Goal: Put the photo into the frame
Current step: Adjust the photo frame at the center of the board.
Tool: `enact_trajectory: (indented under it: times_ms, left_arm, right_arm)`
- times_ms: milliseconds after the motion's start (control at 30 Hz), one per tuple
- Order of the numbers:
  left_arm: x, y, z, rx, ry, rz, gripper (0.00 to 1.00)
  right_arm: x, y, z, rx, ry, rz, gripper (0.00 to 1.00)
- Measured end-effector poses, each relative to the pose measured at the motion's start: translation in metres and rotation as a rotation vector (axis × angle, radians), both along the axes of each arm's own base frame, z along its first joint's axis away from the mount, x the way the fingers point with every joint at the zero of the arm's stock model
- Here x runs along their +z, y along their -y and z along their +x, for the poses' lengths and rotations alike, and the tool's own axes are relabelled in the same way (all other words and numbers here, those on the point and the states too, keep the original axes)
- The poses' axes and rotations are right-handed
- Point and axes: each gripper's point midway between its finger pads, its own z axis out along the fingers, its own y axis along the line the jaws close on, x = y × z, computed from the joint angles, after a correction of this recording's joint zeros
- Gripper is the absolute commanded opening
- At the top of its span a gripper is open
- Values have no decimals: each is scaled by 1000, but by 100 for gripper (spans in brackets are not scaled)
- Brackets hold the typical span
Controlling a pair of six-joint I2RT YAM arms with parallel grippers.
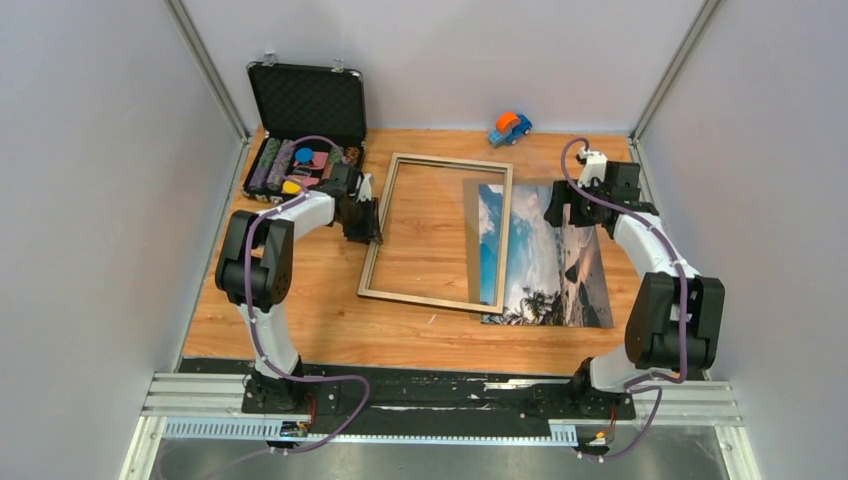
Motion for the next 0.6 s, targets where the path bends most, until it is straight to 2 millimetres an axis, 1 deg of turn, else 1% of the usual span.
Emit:
enact_trajectory:
  times_ms: [33, 67, 100, 133, 167, 233, 300, 467, 533, 600]
  left_arm:
    - [0, 2, 0, 3, 1, -11, 58]
    - [1, 4, 1, 6, 0, -25, 66]
    - [3, 6, 1, 7, 2, -35, 70]
    - [4, 8, 1, 8, 2, -47, 78]
    - [6, 9, 2, 9, 7, -51, 82]
    - [9, 10, 1, 5, 18, -52, 95]
    - [11, 9, -2, 0, 23, -47, 99]
    - [15, 12, -10, -10, 11, -48, 100]
    - [18, 19, -10, -18, 12, -65, 100]
    - [26, 32, -9, -33, 21, -88, 100]
  right_arm:
    - [1, 1, 3, -5, 4, -1, 80]
    - [2, 2, 7, -10, 9, -1, 80]
    - [3, 3, 11, -15, 15, -1, 80]
    - [4, 4, 15, -22, 22, -1, 80]
    - [5, 5, 19, -28, 27, -1, 80]
    - [6, 8, 26, -41, 37, -2, 80]
    - [7, 13, 33, -50, 42, -2, 80]
    - [7, 28, 61, -72, 53, 12, 80]
    - [5, 34, 71, -77, 53, 23, 80]
    - [1, 38, 82, -76, 52, 34, 80]
